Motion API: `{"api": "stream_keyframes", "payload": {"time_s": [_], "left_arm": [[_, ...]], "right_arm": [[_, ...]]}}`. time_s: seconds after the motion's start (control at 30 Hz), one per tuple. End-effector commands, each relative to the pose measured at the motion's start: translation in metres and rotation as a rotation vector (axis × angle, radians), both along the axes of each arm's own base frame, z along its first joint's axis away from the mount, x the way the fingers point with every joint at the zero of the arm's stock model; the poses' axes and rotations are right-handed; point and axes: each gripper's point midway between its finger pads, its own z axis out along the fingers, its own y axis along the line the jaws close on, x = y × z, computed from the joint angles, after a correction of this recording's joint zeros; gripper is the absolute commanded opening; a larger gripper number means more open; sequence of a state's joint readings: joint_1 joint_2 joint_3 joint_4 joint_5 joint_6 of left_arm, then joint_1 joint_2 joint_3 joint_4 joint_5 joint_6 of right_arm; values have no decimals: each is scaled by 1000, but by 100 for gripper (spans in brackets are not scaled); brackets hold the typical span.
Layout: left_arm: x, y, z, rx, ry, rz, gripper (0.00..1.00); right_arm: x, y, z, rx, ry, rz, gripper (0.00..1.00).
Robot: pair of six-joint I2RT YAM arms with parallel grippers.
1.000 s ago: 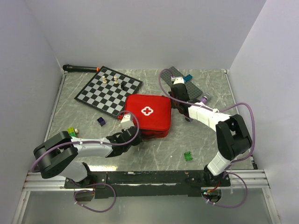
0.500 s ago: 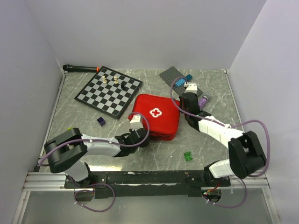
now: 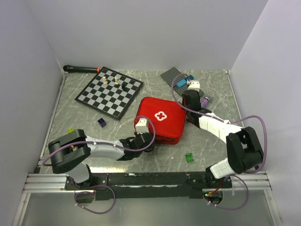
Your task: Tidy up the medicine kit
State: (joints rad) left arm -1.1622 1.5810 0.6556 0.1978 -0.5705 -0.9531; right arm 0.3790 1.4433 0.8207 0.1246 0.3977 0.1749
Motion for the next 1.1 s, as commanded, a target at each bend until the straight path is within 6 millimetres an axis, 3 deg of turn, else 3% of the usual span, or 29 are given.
{"api": "stream_keyframes", "payload": {"time_s": [0.0, 0.43, 0.7, 0.83, 1.07], "left_arm": [[-67, 66, -77, 443, 179, -257, 1], [-75, 61, -77, 452, 158, -293, 1], [-83, 54, -80, 464, 153, -342, 1], [-88, 51, -82, 472, 154, -367, 1], [-92, 48, -85, 482, 156, -397, 1]], "right_arm": [[34, 16, 38, 106, -109, -2, 0], [57, 17, 26, 210, -34, -87, 0], [68, 21, 33, 271, -49, -122, 0], [72, 29, 41, 324, -66, -110, 0], [73, 65, 54, 458, -52, 17, 0]]}}
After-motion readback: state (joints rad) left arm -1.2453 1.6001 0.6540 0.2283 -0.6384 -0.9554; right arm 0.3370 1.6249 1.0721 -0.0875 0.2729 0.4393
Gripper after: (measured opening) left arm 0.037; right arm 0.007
